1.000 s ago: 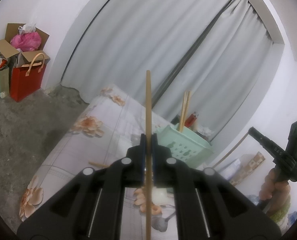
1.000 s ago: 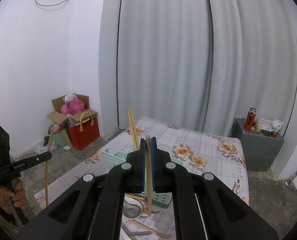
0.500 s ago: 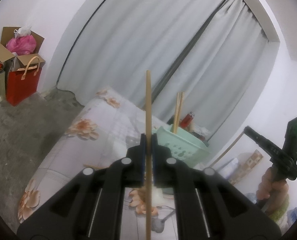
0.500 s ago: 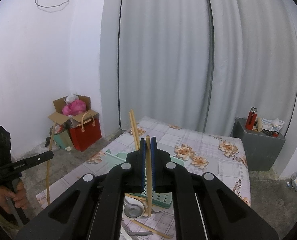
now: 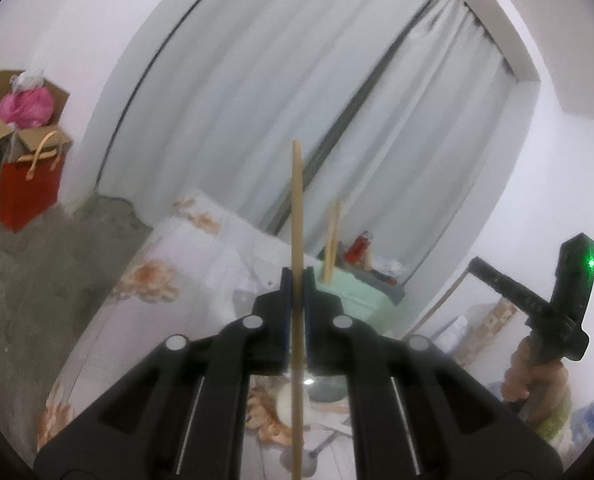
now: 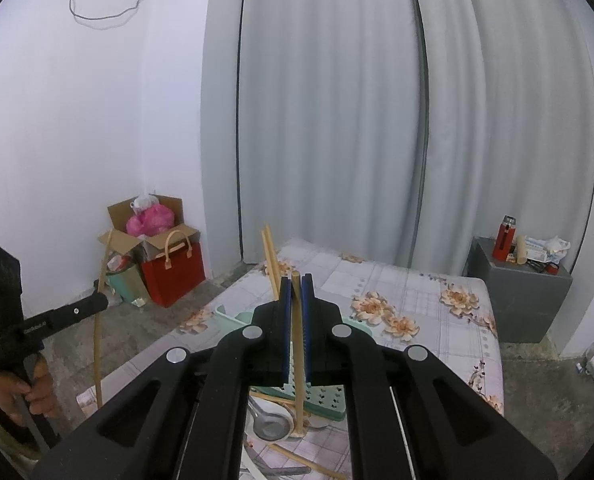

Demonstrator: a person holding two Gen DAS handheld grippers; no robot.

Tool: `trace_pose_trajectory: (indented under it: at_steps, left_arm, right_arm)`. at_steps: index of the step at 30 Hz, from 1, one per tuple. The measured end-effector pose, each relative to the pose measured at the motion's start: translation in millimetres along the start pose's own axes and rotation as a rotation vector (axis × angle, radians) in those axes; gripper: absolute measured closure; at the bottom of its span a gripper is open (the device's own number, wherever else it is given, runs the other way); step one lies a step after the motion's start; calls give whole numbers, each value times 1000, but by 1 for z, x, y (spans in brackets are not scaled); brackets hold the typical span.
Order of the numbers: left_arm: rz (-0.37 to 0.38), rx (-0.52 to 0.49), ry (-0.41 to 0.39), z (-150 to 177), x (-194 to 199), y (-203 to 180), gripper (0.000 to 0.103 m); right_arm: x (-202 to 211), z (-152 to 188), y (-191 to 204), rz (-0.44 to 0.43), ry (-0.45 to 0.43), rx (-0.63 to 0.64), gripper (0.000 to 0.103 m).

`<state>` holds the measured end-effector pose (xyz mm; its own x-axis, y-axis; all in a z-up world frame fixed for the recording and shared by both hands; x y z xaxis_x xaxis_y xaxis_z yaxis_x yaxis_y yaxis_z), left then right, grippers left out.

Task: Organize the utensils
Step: 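Lower the left tool's chopstick into the green basket and open the left tool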

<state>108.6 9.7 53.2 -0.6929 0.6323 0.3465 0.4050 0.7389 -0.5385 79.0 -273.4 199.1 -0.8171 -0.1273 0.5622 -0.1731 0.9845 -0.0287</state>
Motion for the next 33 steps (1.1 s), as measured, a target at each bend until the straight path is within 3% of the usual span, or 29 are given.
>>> trace_pose_trajectory:
  at_steps: [8, 16, 20, 25, 33]
  left_arm:
    - [71, -79, -108, -46, -11, -35, 99]
    - [113, -165, -232, -95, -65, -87, 99]
    - [89, -179, -257, -104, -103, -101, 99]
    - [27, -153, -231, -99, -153, -104, 99]
    - [-103, -155, -219, -89, -195, -104, 99]
  right_arm:
    - [-3, 9, -9, -22, -6, -36, 98]
    - [-2, 20, -30, -62, -32, -102, 98]
    - [-4, 27, -38, -86, -33, -122, 98]
    - [-5, 33, -48, -104, -27, -134, 98]
    - [0, 38, -54, -125, -32, -142, 98]
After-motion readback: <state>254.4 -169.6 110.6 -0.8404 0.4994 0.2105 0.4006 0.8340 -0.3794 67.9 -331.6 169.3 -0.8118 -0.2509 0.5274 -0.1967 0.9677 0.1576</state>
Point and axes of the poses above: each gripper's, at about its wrist camera, not at the fingertips, and x roughly against the way its jaws point, y to its left, z to its underside, the point moved 2 cm from there along -x, roughly the way its jaws point, and after that the axes turned 13 degrees about y, right-handed, at the moved point
